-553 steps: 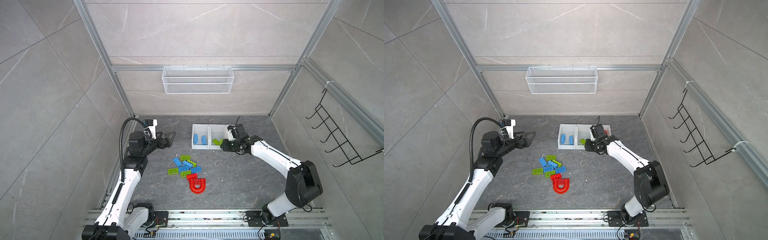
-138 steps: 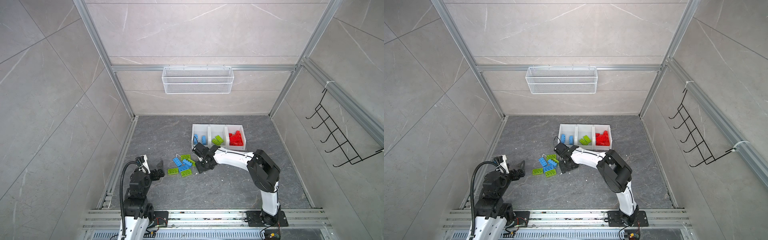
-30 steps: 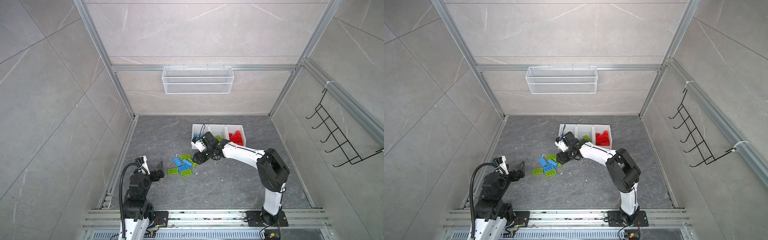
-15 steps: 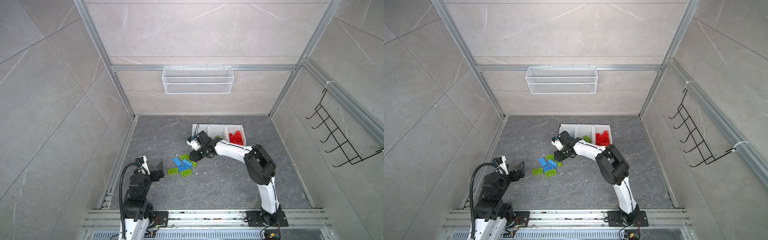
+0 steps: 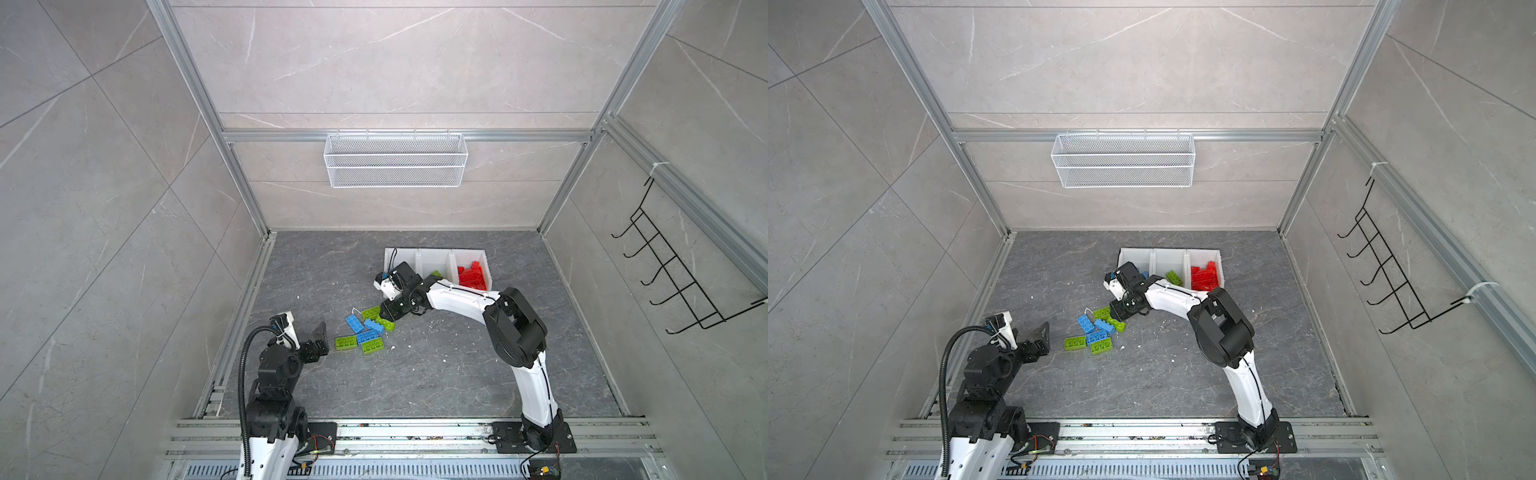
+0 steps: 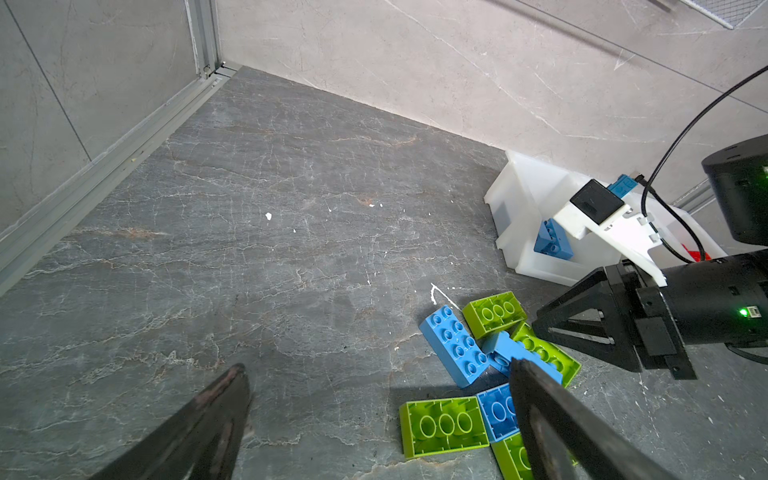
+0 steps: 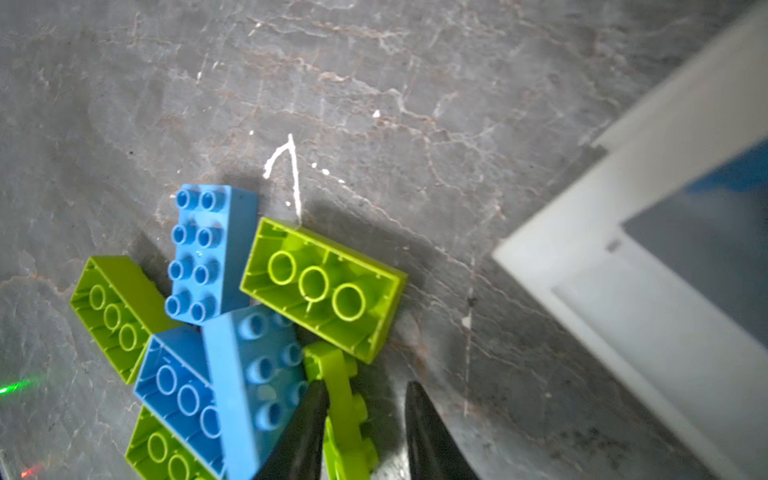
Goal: Sort the legos into containers by color
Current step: 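Move the open right gripper down to a lime-green brick beside the pile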
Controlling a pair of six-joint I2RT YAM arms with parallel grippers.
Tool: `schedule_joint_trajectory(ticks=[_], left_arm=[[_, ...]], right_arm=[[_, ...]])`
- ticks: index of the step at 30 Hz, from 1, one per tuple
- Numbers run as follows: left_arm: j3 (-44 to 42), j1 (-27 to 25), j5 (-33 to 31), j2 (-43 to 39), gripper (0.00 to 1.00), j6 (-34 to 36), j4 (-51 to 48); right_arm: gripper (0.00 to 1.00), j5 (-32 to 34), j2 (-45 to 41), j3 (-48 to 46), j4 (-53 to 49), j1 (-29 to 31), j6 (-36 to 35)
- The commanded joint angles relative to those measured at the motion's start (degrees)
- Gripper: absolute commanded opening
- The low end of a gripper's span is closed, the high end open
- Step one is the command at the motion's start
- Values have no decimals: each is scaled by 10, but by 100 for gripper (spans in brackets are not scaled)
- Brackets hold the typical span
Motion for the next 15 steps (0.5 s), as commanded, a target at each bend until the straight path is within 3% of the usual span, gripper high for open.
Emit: schedule_joint_trajectory(ticks=[1, 7, 11, 15], left_arm=[[2, 0, -2, -4, 100, -6, 8], [3, 0, -4, -4, 100, -6, 7], [3, 0, -3, -3, 100, -6, 8], [3, 0, -4, -3, 100, -6, 7]], right_arm=[[33, 27, -33, -45, -8, -18, 22], [36, 47, -121, -118, -10, -23, 14], [55, 49, -168, -140, -18, -23, 1], [60, 53, -162, -116, -52, -18, 34]])
